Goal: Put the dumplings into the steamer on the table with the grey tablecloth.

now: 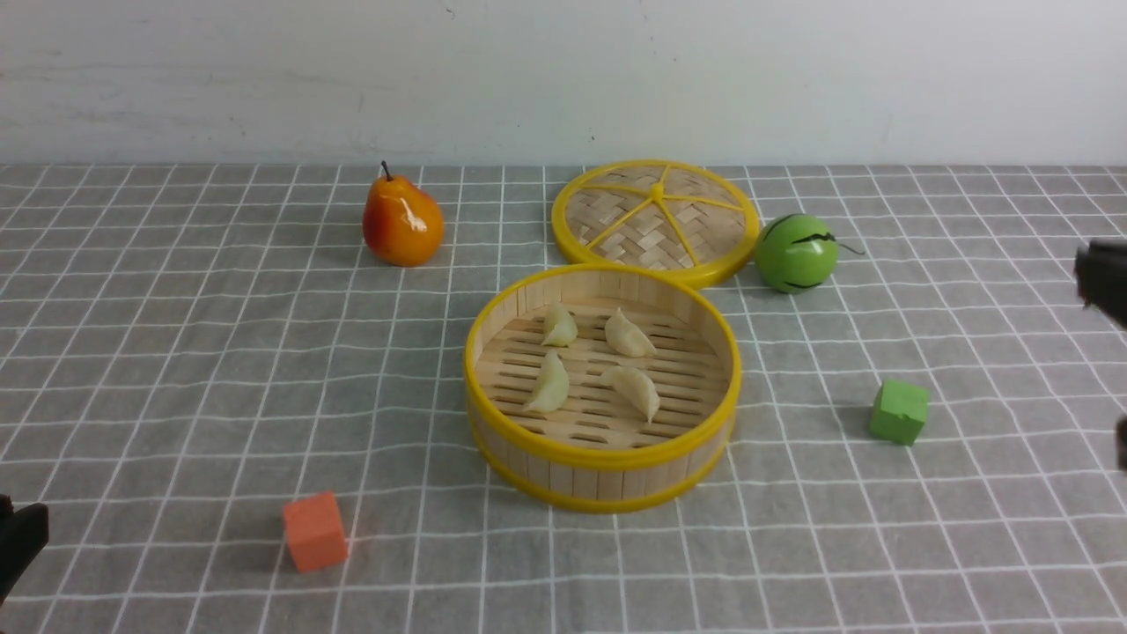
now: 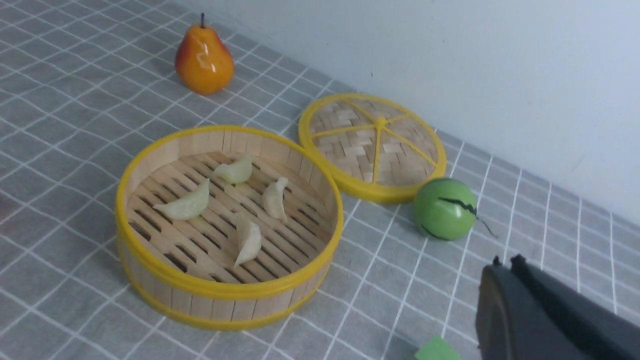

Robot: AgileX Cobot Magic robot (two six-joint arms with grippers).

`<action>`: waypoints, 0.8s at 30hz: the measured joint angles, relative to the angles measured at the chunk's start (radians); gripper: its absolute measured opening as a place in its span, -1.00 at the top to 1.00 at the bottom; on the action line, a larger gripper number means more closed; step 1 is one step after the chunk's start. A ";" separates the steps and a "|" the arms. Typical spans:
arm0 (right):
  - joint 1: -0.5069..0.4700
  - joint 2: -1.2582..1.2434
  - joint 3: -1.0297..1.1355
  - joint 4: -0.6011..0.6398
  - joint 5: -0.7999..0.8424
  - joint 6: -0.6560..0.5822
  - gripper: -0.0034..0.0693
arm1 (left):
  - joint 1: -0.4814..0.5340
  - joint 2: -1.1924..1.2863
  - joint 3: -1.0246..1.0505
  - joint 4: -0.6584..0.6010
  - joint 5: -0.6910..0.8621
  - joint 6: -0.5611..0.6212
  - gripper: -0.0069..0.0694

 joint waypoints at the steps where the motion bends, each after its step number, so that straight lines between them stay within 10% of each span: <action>1: 0.000 -0.022 0.111 -0.027 -0.118 0.000 0.95 | 0.000 0.000 0.000 0.000 0.000 0.000 0.50; 11: -0.039 -0.079 0.618 -0.100 -0.519 -0.097 0.93 | 0.000 0.000 0.001 -0.001 0.001 0.000 0.47; 24: -0.338 -0.542 0.696 0.375 -0.384 -0.283 0.93 | 0.000 0.000 0.001 -0.001 0.005 0.000 0.43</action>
